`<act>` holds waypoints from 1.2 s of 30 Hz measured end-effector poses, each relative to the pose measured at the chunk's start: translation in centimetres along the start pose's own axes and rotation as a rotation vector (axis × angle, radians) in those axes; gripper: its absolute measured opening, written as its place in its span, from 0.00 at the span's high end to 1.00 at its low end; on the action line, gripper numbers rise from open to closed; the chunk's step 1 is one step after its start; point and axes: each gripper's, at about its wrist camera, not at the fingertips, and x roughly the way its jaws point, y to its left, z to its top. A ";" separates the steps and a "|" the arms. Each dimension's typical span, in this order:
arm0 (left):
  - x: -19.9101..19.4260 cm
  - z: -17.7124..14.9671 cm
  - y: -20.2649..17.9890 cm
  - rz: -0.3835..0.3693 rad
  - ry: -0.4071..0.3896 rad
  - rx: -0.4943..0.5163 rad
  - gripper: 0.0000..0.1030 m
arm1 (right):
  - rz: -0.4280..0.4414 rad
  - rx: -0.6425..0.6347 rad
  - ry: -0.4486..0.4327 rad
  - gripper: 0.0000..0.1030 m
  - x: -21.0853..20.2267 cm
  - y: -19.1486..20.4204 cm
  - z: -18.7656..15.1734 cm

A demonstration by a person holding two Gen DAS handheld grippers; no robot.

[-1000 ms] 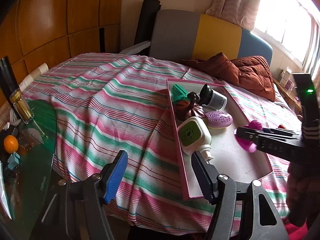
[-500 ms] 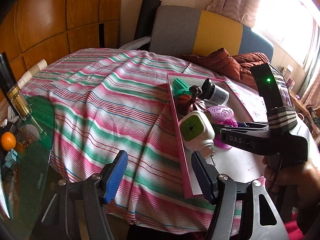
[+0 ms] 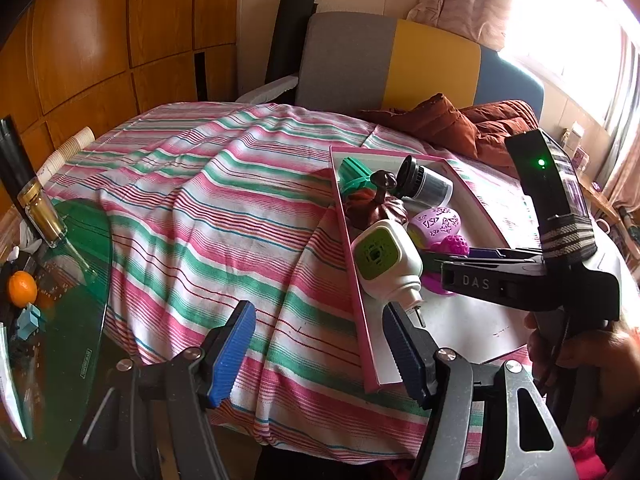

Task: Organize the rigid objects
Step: 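Carry the purple suction-cup toy into the tray and open the right gripper, then move the left tool to the yellow piece and grasp it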

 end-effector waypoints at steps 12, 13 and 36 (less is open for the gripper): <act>-0.4 0.1 -0.6 0.008 -0.005 0.021 0.35 | 0.008 0.024 -0.079 0.56 -3.0 -1.0 -1.4; -0.4 0.1 -0.7 0.007 -0.006 0.023 0.35 | 0.010 0.030 -0.089 0.56 -3.4 -1.1 -1.5; -1.9 0.8 -3.5 -0.030 -0.032 0.099 0.35 | -0.112 0.177 -0.193 0.56 -10.5 -12.0 -3.7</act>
